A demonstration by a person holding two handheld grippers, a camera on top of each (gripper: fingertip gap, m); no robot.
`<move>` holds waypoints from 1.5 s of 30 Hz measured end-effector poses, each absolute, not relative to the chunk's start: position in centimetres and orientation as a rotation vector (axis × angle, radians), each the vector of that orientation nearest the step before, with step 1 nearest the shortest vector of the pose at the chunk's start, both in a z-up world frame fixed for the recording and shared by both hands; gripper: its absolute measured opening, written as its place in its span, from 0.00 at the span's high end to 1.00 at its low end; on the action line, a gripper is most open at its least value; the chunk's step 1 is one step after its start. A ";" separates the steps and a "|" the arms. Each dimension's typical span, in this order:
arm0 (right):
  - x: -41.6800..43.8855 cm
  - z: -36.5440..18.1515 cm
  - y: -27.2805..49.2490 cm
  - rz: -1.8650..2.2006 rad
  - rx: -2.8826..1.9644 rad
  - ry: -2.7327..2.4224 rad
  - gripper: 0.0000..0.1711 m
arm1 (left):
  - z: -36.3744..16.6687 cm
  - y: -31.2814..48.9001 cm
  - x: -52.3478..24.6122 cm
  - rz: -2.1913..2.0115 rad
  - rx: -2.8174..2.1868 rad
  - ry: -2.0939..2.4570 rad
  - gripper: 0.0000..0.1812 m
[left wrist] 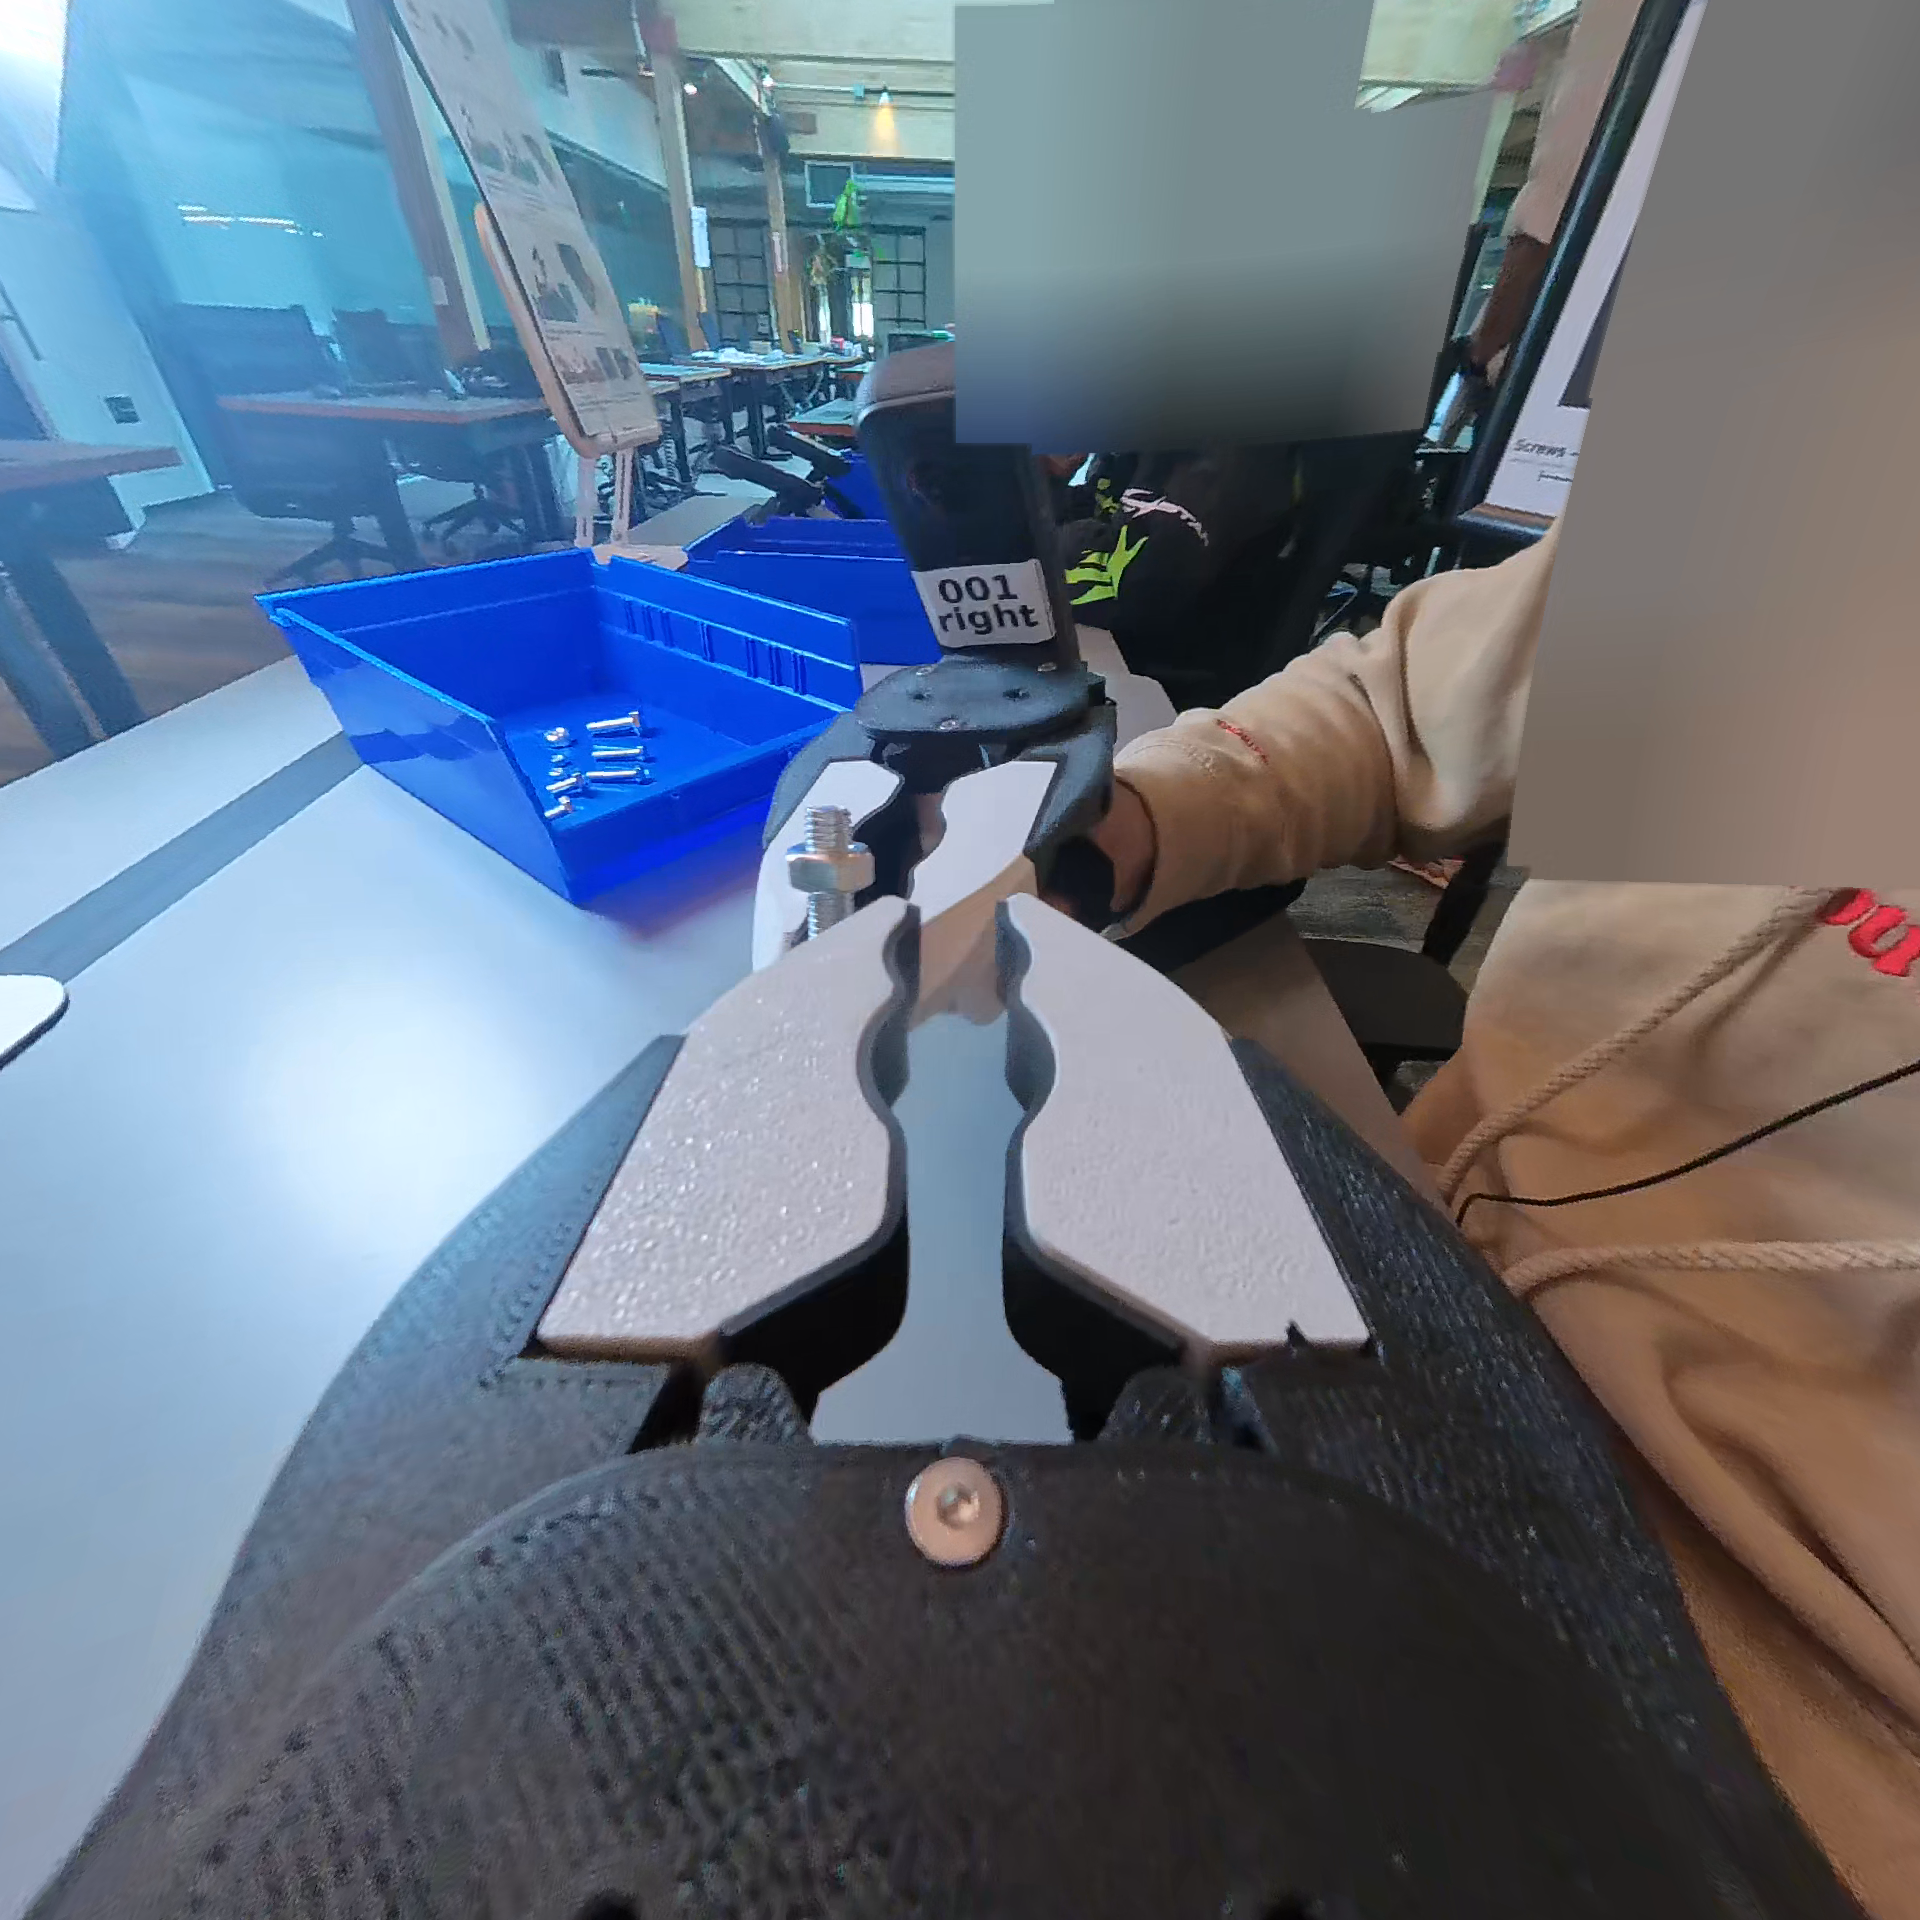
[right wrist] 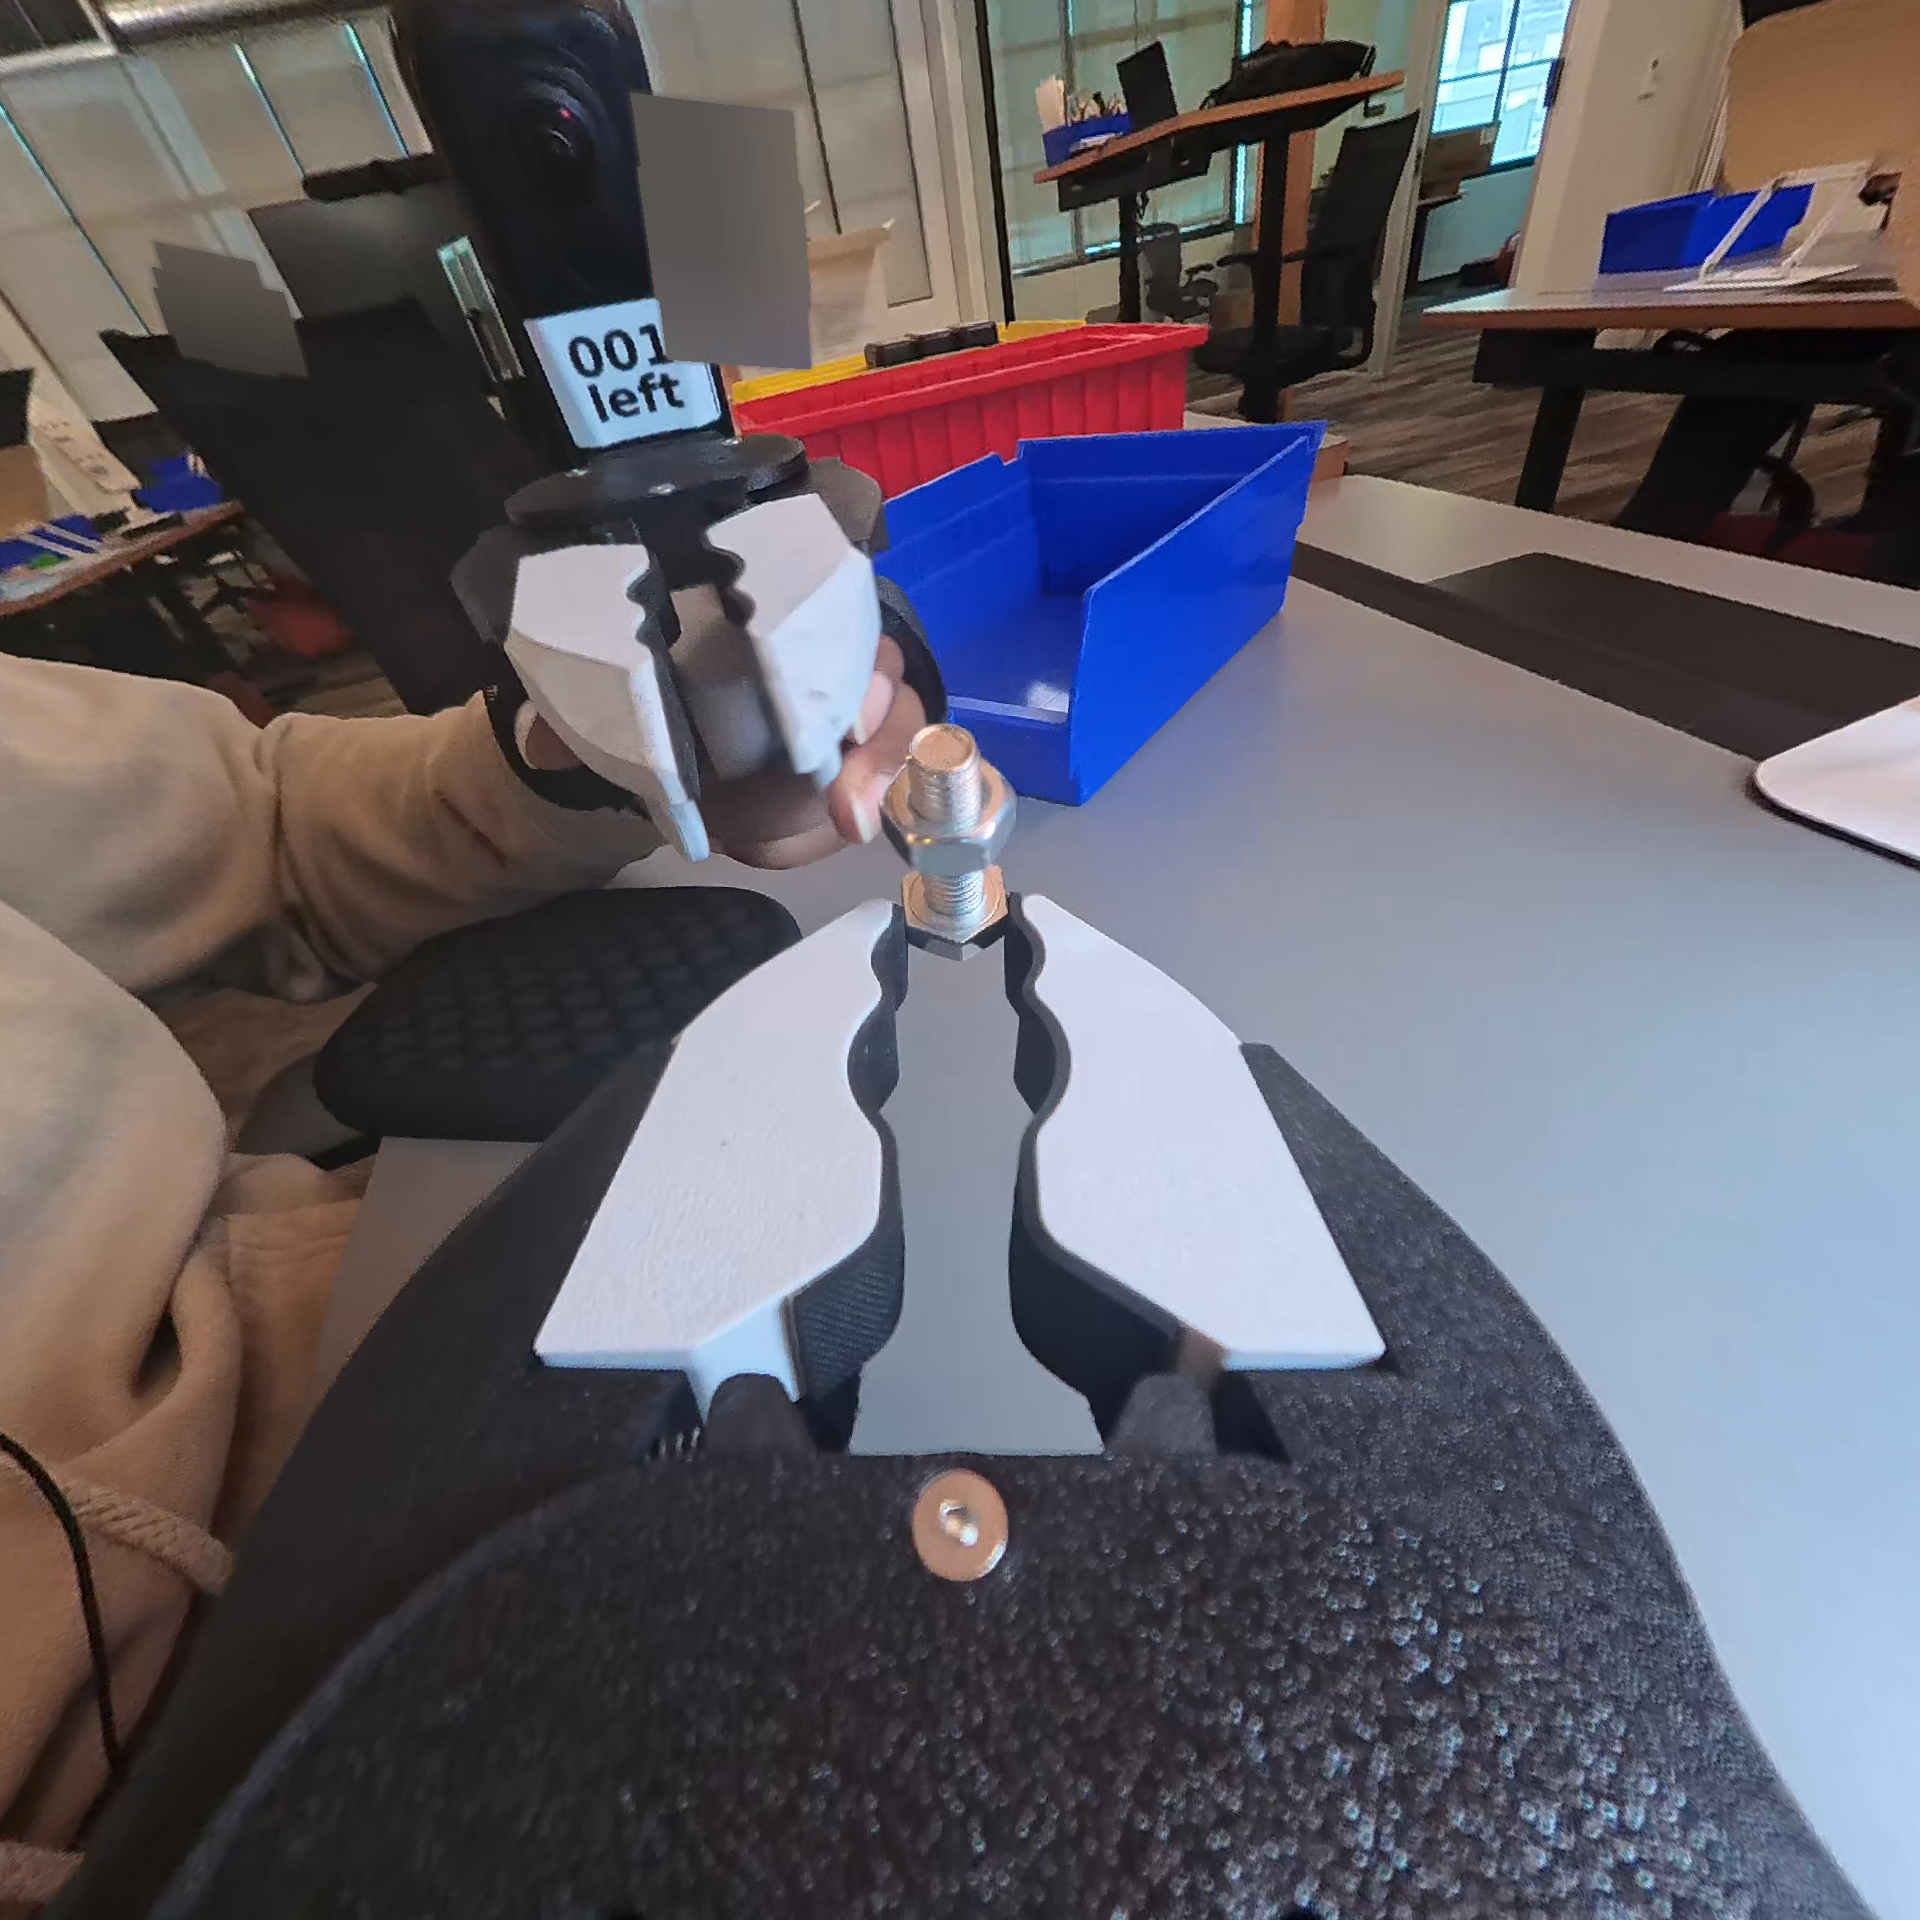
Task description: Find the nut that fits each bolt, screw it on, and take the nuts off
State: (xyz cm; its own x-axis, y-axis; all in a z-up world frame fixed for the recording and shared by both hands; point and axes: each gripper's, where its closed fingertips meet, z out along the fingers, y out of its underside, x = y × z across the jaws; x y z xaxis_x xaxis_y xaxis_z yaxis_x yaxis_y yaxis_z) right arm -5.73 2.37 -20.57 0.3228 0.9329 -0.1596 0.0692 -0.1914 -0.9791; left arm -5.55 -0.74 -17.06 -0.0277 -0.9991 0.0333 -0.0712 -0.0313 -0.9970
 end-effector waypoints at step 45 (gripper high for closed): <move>-6.3 -21.1 1.7 1.035 -1.591 -0.995 0.90 | -17.8 0.5 -5.0 -1.147 -1.331 1.224 0.84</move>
State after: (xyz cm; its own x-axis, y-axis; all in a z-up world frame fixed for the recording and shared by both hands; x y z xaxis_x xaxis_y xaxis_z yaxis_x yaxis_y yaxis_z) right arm -6.32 1.71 -21.08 0.3077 0.9376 -0.1623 0.1252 -0.2089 -0.9699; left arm -4.96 0.45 -17.81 0.0544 -0.9980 0.0318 -0.0966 -0.0369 -0.9946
